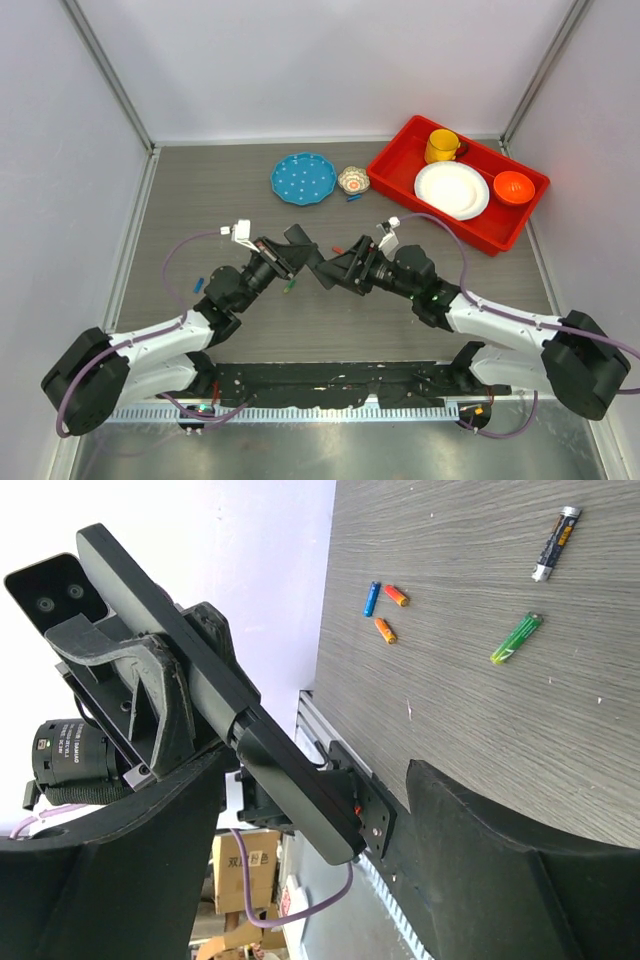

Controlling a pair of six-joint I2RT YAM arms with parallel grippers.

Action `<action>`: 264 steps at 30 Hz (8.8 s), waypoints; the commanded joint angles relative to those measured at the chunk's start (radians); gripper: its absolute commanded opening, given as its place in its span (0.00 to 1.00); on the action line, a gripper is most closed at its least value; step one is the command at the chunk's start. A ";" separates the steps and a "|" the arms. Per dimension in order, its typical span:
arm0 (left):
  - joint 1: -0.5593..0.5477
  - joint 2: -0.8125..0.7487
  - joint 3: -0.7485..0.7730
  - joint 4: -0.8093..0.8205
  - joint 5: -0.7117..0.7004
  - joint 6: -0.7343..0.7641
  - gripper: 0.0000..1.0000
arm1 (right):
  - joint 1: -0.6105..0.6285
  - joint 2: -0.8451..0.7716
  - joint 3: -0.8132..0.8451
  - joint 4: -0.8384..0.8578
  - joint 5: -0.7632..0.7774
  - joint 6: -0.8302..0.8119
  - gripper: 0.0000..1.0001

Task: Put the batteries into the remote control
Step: Remove the battery cover from the remote control, then place the battery cover at the center of the board, then pick up the battery from the center of the board.

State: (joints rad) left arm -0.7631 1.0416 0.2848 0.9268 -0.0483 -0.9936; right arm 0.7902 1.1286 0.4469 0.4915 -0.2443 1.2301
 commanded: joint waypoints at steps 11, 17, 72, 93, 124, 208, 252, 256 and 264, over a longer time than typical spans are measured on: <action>-0.002 0.080 -0.026 0.159 -0.042 -0.091 0.00 | 0.006 -0.173 0.266 -0.613 0.104 -0.342 0.89; 0.002 0.159 -0.049 0.274 -0.045 -0.183 0.00 | 0.001 -0.228 0.348 -0.815 0.180 -0.461 0.90; 0.002 0.472 -0.004 0.619 0.084 -0.370 0.00 | 0.254 0.180 0.665 -1.162 0.416 -0.896 0.75; 0.001 0.452 -0.007 0.619 0.090 -0.367 0.00 | 0.254 0.232 0.636 -1.150 0.395 -0.911 0.64; 0.002 0.521 0.002 0.619 0.057 -0.318 0.00 | 0.253 0.020 0.739 -1.301 0.393 -0.879 0.45; 0.262 -0.948 -0.096 -0.832 0.024 -0.226 0.00 | 0.167 0.384 0.418 -0.424 0.359 -0.837 0.77; 0.262 -0.997 -0.125 -0.689 0.183 -0.257 0.00 | 0.340 0.846 0.685 -0.404 0.565 -1.097 0.67; 0.260 -0.997 -0.134 -0.683 0.183 -0.266 0.00 | 0.340 0.855 0.694 -0.419 0.568 -1.103 0.65; 0.262 -0.994 -0.142 -0.675 0.183 -0.270 0.00 | 0.340 0.840 0.673 -0.432 0.583 -1.100 0.57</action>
State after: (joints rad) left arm -0.5083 0.0536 0.1467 0.1978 0.1242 -1.2545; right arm 1.1259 1.9575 1.1244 0.1101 0.3019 0.1516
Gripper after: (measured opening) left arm 0.212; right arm 0.587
